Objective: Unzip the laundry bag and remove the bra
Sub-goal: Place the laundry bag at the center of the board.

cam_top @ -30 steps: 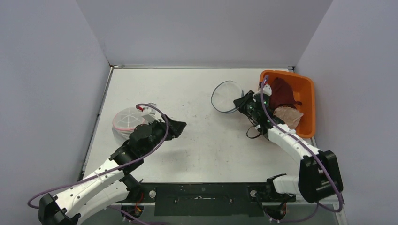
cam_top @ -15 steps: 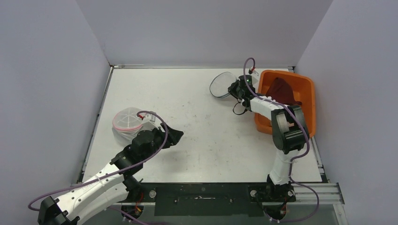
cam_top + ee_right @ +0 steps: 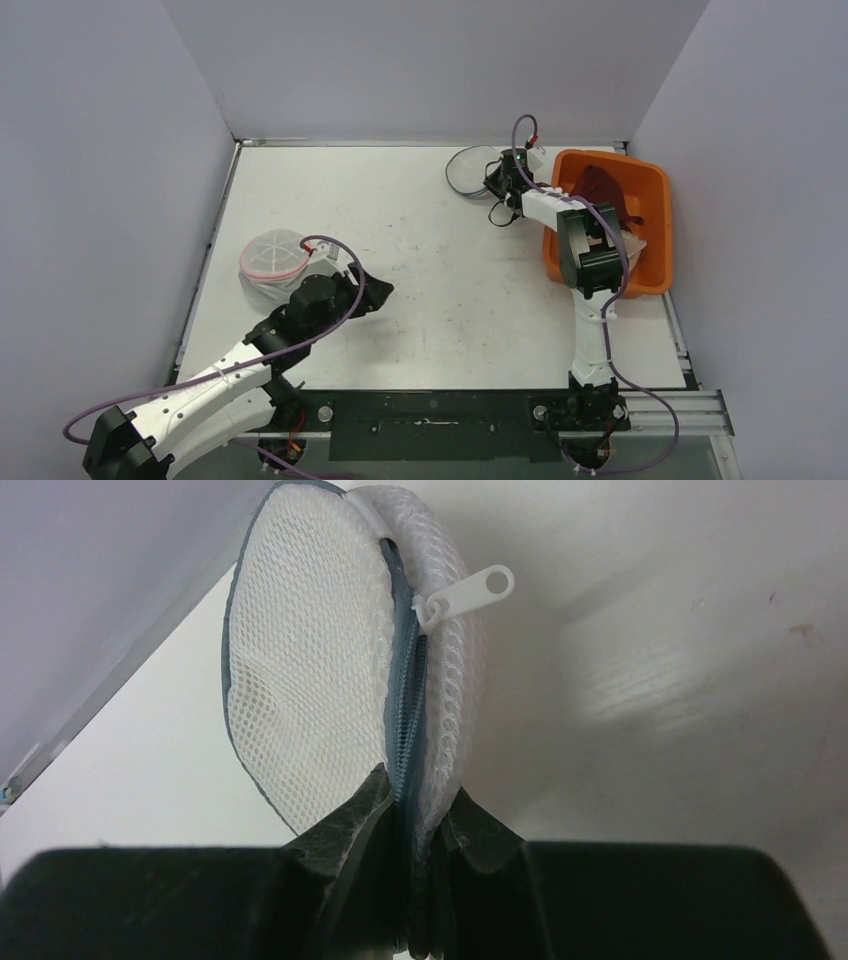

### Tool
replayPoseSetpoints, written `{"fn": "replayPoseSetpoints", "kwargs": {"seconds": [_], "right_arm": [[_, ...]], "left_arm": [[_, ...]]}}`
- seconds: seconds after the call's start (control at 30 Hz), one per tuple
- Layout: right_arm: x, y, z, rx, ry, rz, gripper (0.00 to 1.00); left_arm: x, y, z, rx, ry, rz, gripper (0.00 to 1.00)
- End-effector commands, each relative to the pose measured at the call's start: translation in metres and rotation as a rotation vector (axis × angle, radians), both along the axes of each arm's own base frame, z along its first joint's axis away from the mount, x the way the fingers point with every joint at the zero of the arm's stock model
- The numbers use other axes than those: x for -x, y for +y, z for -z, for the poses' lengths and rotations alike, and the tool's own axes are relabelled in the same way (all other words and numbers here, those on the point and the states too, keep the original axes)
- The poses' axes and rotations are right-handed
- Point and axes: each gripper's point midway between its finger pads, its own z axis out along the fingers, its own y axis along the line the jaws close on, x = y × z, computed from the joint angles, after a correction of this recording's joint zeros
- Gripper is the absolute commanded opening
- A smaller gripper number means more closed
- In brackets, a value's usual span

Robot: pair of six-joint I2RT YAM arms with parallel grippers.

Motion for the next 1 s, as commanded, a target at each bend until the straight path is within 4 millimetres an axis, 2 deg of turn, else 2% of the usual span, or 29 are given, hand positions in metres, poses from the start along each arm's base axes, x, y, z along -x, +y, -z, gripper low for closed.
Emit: {"fn": "replayPoseSetpoints", "kwargs": {"seconds": [0.0,0.17,0.23,0.5,0.6,0.97], "right_arm": [[-0.011,-0.022,0.002,0.09,0.022,0.023,0.05],[0.0,-0.031,0.02,0.14,0.079,0.013,0.06],[0.002,-0.033,0.022,0.138,0.084,0.012,0.1],[0.011,-0.041,0.029,0.171,0.102,0.013,0.45],[0.013,-0.042,0.025,0.176,0.098,0.008,0.55],[0.018,-0.046,0.0,0.208,0.062,0.007,0.72]], "left_arm": [[-0.01,-0.006,-0.013,0.026,-0.057,0.009,0.54],[-0.01,-0.007,-0.009,0.03,-0.049,0.015,0.54],[-0.01,-0.008,-0.009,0.031,-0.048,0.016,0.54],[-0.008,-0.002,0.0,0.015,-0.032,0.005,0.54],[-0.008,-0.002,0.0,0.026,-0.03,-0.001,0.55],[-0.005,0.001,0.0,0.055,-0.026,-0.014,0.56]]}}
